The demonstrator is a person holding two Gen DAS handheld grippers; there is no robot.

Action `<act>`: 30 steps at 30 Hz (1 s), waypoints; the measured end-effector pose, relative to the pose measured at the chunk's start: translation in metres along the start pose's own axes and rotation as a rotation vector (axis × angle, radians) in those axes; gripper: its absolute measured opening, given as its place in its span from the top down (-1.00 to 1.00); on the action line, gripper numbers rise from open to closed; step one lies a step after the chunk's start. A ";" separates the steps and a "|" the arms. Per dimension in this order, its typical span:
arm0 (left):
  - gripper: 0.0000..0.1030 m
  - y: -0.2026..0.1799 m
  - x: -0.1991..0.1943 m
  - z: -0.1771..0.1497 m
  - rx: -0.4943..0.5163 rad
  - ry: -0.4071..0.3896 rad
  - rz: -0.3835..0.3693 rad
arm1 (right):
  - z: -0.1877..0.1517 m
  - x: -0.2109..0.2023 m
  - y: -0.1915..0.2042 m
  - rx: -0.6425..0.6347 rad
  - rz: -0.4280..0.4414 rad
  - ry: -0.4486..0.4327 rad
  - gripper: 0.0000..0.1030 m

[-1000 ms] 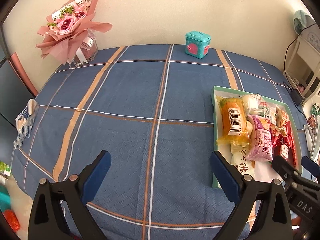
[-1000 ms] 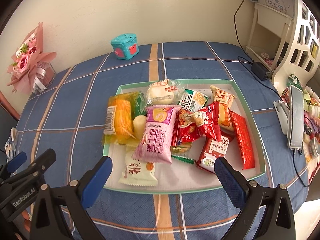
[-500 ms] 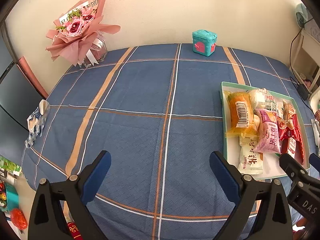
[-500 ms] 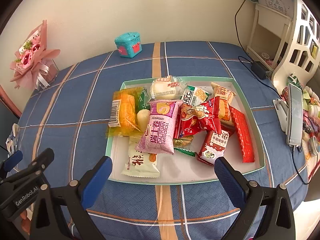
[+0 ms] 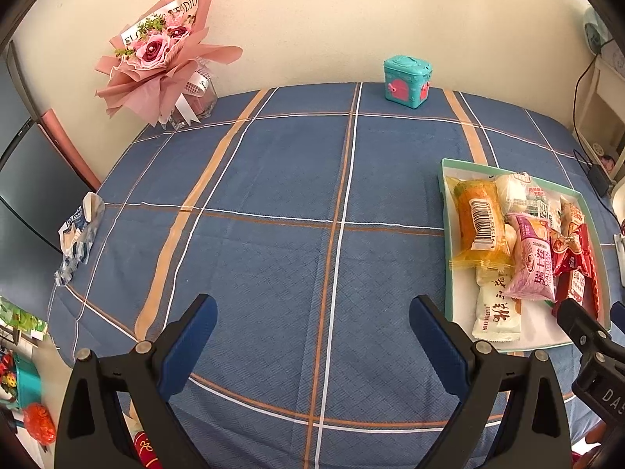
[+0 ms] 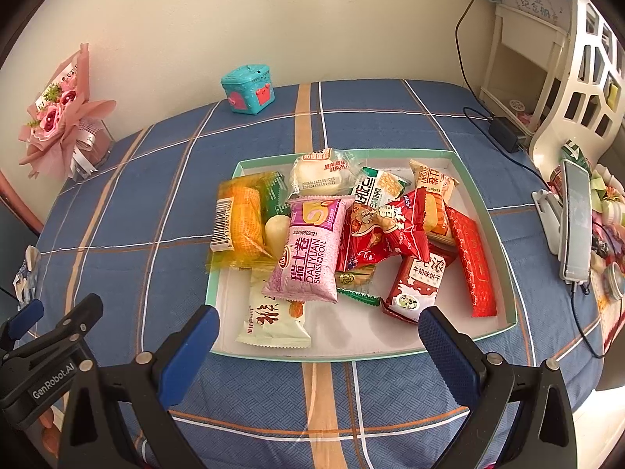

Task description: Organize snacks

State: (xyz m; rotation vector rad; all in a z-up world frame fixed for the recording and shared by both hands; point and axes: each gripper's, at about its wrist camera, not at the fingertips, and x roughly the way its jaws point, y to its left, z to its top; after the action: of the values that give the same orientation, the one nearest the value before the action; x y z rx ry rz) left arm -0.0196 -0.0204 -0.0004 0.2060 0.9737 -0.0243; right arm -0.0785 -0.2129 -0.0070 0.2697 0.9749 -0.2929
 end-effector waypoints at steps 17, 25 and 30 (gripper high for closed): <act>-0.92 0.002 0.006 0.001 -0.003 0.032 0.021 | 0.000 -0.002 0.005 -0.024 0.008 -0.007 -1.00; -0.92 0.006 0.009 0.001 -0.022 0.049 0.030 | 0.000 -0.001 0.006 -0.027 0.008 -0.003 -1.00; -0.92 0.007 0.010 0.001 -0.026 0.054 0.033 | 0.000 -0.001 0.007 -0.028 0.007 0.000 -1.00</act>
State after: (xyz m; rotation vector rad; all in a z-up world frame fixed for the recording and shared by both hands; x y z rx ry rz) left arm -0.0123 -0.0131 -0.0068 0.1993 1.0238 0.0241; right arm -0.0764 -0.2067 -0.0058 0.2474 0.9775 -0.2728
